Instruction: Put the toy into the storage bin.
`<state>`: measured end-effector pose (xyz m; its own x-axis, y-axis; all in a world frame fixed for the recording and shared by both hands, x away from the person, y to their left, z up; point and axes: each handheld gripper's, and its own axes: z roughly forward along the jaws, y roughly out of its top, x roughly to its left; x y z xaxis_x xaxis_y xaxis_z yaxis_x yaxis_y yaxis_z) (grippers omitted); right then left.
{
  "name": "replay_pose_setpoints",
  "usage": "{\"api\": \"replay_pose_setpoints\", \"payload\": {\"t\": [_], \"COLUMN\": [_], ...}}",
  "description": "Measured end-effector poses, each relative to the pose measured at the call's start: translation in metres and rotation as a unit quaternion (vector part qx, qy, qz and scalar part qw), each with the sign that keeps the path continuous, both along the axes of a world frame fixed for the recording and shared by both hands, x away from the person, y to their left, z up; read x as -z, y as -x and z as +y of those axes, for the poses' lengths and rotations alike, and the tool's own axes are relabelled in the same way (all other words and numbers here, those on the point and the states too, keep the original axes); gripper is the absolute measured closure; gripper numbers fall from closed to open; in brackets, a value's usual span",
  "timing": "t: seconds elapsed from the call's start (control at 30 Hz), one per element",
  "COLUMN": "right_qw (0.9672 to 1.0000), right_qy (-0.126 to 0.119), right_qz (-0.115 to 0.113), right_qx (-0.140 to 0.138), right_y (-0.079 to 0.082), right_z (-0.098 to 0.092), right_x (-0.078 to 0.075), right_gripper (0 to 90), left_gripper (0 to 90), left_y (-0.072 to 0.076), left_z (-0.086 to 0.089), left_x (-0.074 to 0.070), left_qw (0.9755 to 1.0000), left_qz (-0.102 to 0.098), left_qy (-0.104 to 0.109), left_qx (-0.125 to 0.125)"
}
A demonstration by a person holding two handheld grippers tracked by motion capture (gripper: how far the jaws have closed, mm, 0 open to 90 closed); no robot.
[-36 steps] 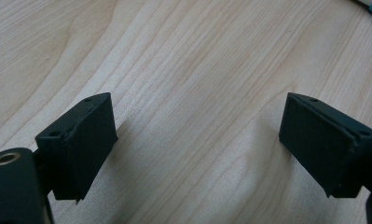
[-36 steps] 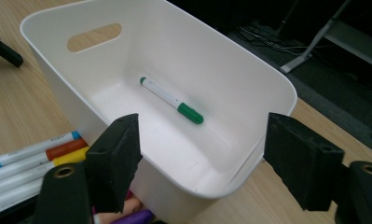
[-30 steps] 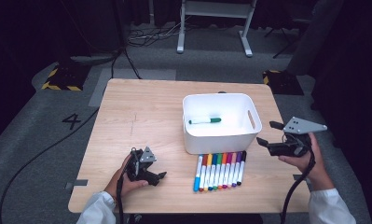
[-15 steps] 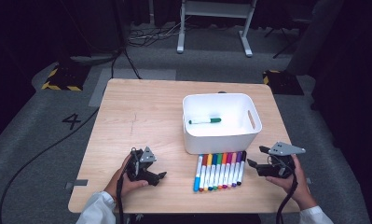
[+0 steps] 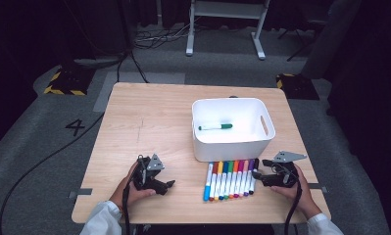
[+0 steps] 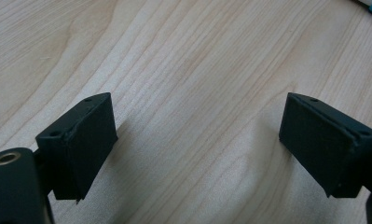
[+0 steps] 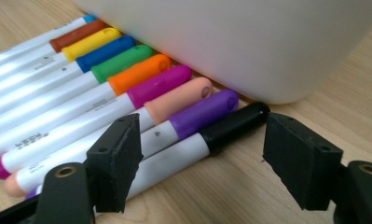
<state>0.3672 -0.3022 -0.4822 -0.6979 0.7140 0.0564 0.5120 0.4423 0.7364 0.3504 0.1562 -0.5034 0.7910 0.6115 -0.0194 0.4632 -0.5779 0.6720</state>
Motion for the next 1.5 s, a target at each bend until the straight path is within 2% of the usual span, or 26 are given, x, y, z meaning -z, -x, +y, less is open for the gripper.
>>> {"api": "replay_pose_setpoints", "payload": {"t": [0.1, 0.2, 0.37, 0.47, 0.53, 0.57, 0.6, 0.77, 0.83, 1.0, 1.1, 1.23, 1.3, 1.4, 1.5], "right_qw": [0.9999, 1.0000, 0.9994, 0.9992, 0.9986, 0.9984, 0.9984, 0.9980, 0.9982, 0.9986, 0.9995, 0.9996, 0.9998, 0.9994, 0.9994], "right_qy": [0.009, 0.006, 0.032, 0.031, 0.041, 0.036, 0.036, 0.037, 0.031, 0.029, 0.021, 0.025, 0.019, 0.032, 0.022], "right_qz": [0.004, 0.005, 0.004, 0.009, 0.001, -0.002, -0.002, -0.009, -0.010, -0.012, -0.003, 0.003, 0.007, 0.001, 0.002], "right_qx": [0.003, 0.004, 0.016, 0.026, 0.035, 0.044, 0.044, 0.051, 0.050, 0.043, 0.024, 0.011, 0.003, -0.008, -0.025], "right_y": [-0.001, -0.002, -0.008, -0.009, -0.009, -0.009, -0.009, -0.012, -0.012, -0.012, -0.010, -0.007, -0.005, -0.002, 0.002], "right_z": [-0.001, -0.002, -0.002, -0.010, -0.014, -0.021, -0.021, -0.033, -0.036, -0.039, -0.040, -0.039, -0.039, -0.033, -0.030], "right_x": [0.003, 0.005, 0.010, 0.011, 0.012, 0.012, 0.012, 0.012, 0.013, 0.013, 0.013, 0.011, 0.011, 0.009, 0.007], "right_gripper": [30.1, 31.2, 34.5, 41.9, 46.7, 54.3, 54.3, 71.9, 73.9, 74.6, 74.7, 74.7, 74.7, 74.7, 74.7], "left_gripper": [11.2, 11.2, 11.2, 11.2, 11.2, 11.2, 11.2, 11.2, 11.2, 11.2, 11.2, 11.2, 11.2, 11.2, 11.2], "left_y": [0.000, 0.000, 0.000, 0.000, 0.000, 0.000, 0.000, 0.000, 0.000, 0.000, 0.000, 0.000, 0.000, 0.000, 0.000], "left_z": [0.000, 0.000, 0.000, 0.000, 0.000, 0.000, 0.000, 0.000, 0.000, 0.000, 0.000, 0.000, 0.000, 0.000, 0.000], "left_x": [0.000, 0.000, 0.000, 0.000, 0.000, 0.000, 0.000, 0.000, 0.000, 0.000, 0.000, 0.000, 0.000, 0.000, 0.000], "left_qw": [1.0000, 1.0000, 1.0000, 1.0000, 1.0000, 1.0000, 1.0000, 1.0000, 1.0000, 1.0000, 1.0000, 1.0000, 1.0000, 1.0000, 1.0000], "left_qz": [0.000, 0.000, 0.001, 0.001, 0.000, 0.001, 0.001, 0.001, 0.001, 0.001, 0.001, 0.000, 0.000, 0.000, 0.000], "left_qy": [0.000, 0.000, 0.001, 0.000, 0.000, 0.001, 0.001, 0.000, 0.000, 0.001, 0.001, 0.001, 0.000, 0.000, 0.000], "left_qx": [-0.001, -0.001, -0.001, -0.001, -0.002, -0.001, -0.001, -0.002, -0.002, -0.002, -0.002, -0.001, -0.002, -0.002, -0.002]}}
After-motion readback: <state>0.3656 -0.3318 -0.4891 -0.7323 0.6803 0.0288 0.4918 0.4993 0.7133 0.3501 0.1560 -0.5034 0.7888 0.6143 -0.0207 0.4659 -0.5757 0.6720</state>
